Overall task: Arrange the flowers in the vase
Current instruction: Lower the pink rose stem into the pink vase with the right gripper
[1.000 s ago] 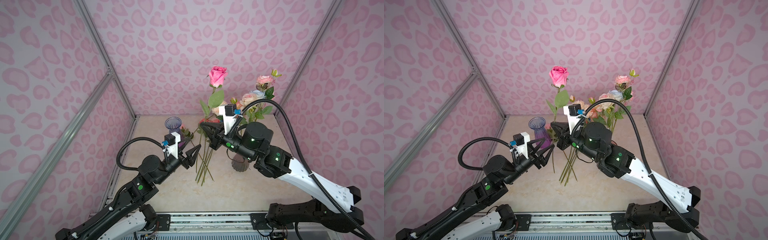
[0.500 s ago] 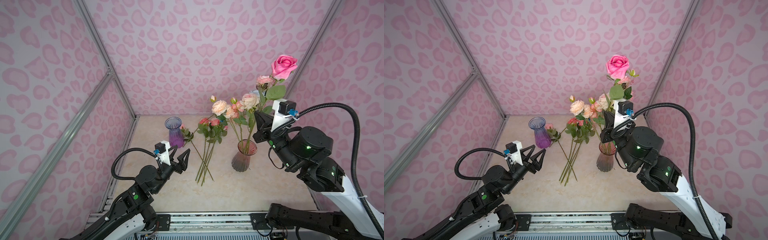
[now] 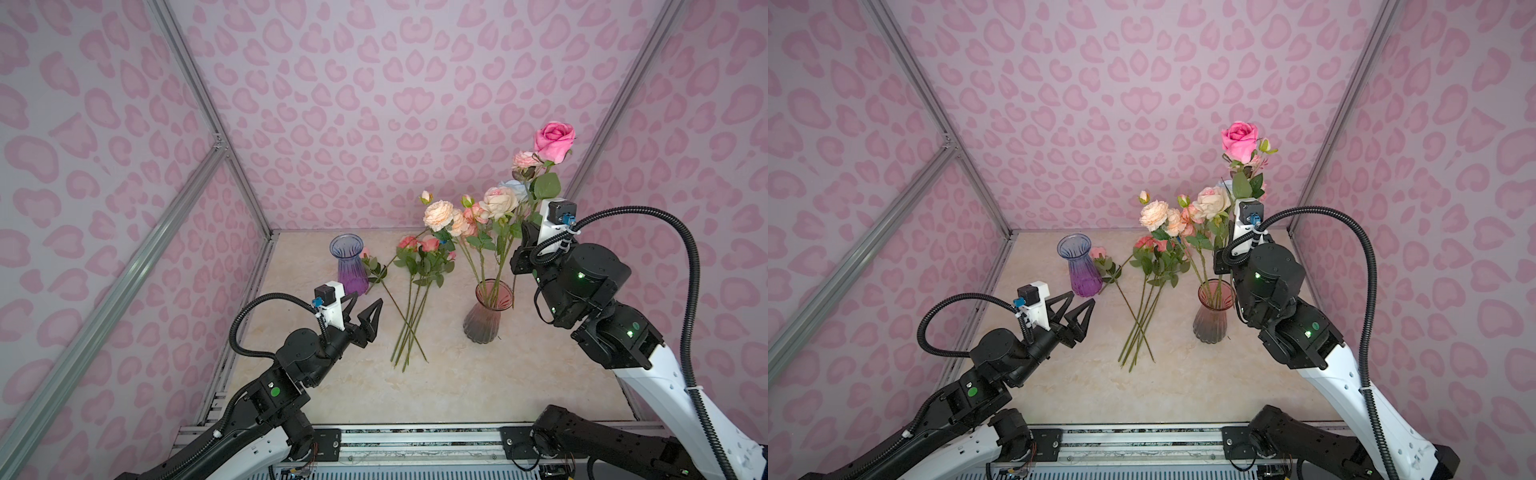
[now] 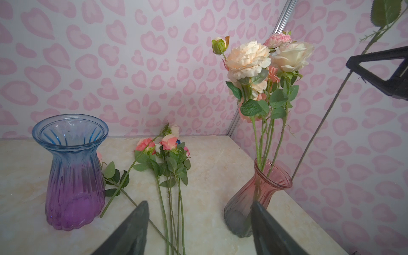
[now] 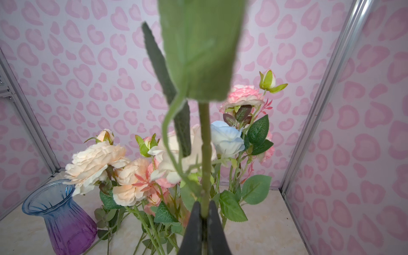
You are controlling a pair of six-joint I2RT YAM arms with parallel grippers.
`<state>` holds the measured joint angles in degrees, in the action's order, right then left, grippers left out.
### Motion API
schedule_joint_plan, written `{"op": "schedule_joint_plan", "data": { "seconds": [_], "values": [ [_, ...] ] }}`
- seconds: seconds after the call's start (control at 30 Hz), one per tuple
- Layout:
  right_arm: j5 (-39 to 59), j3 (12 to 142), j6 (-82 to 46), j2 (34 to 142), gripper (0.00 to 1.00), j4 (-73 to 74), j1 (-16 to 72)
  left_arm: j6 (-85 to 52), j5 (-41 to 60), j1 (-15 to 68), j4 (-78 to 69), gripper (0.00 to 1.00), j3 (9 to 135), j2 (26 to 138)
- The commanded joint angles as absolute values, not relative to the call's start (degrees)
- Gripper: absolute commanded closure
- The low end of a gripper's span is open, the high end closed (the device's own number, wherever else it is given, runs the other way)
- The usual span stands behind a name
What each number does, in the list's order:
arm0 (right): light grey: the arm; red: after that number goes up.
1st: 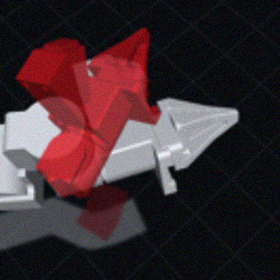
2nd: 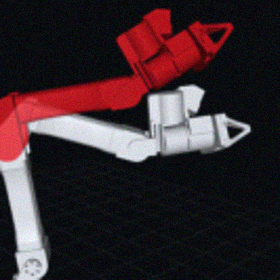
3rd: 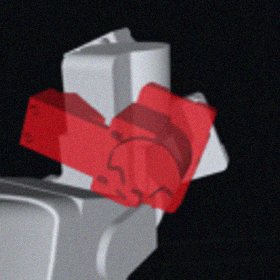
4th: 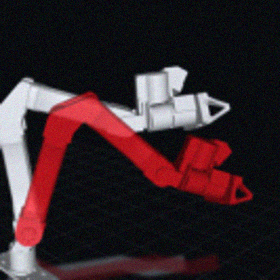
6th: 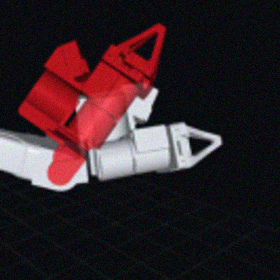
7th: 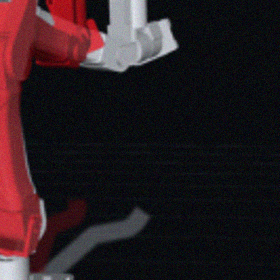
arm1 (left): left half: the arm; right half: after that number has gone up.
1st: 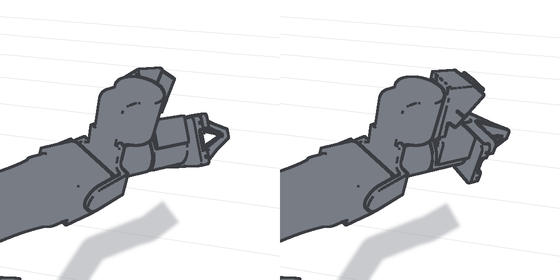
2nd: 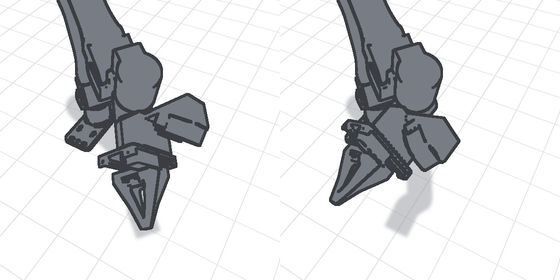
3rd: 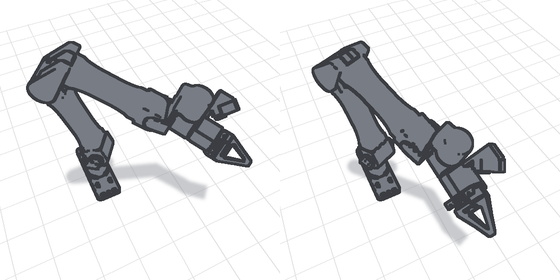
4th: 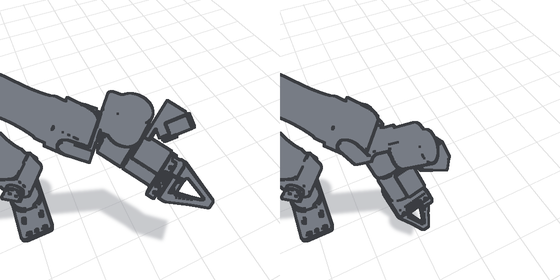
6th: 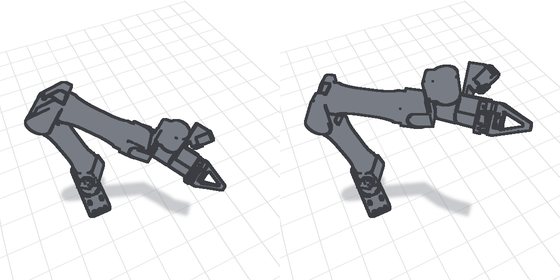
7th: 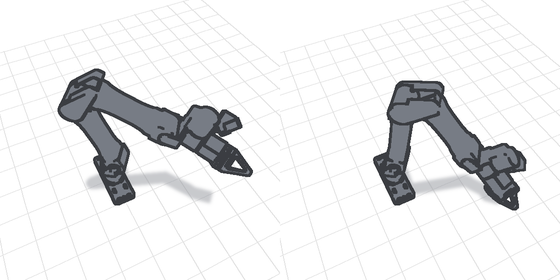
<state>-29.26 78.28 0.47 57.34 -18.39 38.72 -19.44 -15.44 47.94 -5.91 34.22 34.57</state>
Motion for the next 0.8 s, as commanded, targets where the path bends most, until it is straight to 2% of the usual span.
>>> {"op": "schedule_joint_plan", "data": {
  "seconds": [0.0,0.33,0.67,0.77],
  "values": [
    [-25.0,76.6,-2.5,57.1,0.99,-15.7,37.7,-19.9,-15.6,47.9,-7.3,0.27,33.9,34.4],
    [-21.6,82.5,-4.4,55.6,1.00,-19.6,37.6,-20.0,-15.1,47.9,-8.7,0.27,34.2,36.4],
    [-20.9,75.0,-5.0,57.3,1.00,-13.3,37.4,-19.7,-14.1,47.9,-10.1,0.27,35.4,38.2],
    [-20.7,72.0,-6.2,57.1,0.94,-13.4,37.4,-19.9,-14.2,47.8,-10.1,0.27,35.1,38.2]
  ]
}}
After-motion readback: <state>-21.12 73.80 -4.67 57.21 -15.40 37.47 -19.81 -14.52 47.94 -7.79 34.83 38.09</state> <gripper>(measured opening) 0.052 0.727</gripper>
